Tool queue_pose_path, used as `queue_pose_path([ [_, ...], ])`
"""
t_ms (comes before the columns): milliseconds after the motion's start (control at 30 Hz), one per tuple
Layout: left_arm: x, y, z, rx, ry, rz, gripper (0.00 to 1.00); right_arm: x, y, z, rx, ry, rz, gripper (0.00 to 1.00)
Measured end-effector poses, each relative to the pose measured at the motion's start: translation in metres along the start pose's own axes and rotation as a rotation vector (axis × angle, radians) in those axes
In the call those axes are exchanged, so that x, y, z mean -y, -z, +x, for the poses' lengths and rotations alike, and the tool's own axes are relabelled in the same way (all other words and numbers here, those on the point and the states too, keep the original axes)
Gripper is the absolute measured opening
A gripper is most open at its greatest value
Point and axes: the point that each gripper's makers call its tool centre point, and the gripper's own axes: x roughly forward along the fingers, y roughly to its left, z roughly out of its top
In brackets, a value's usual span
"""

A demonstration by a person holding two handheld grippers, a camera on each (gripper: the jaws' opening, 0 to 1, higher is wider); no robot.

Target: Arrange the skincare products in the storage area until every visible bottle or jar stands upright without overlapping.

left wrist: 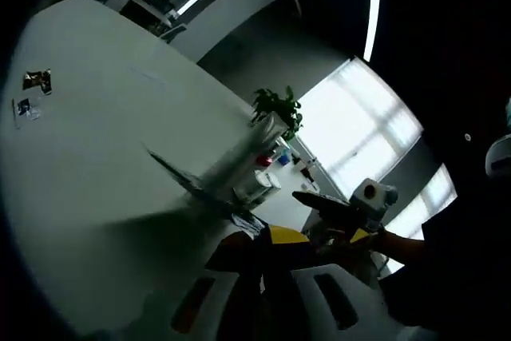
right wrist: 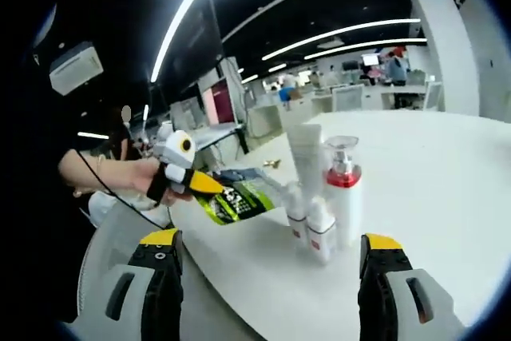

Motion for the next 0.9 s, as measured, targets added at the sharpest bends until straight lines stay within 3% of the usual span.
queue_pose_path([
  [200,-0.030,0.003,0.013,-0.039,-0.026,0.006,0.00,0.008,0.000,-0.002,0.021,0.024,0.028,0.95],
  [600,-0.047,0.030,0.023,-0.126,-0.078,-0.013,0.00,0.017,0.002,-0.002,0.025,0.064,0.055,0.94],
  [833,-0.072,0.046,0.026,-0.156,-0.178,-0.058,0.00,0.020,0.003,-0.002,0.019,0.077,0.060,0.93],
  [900,-0.070,0.046,0.027,-0.145,-0.192,-0.088,0.00,0.020,0.003,-0.003,0.020,0.081,0.062,0.93],
])
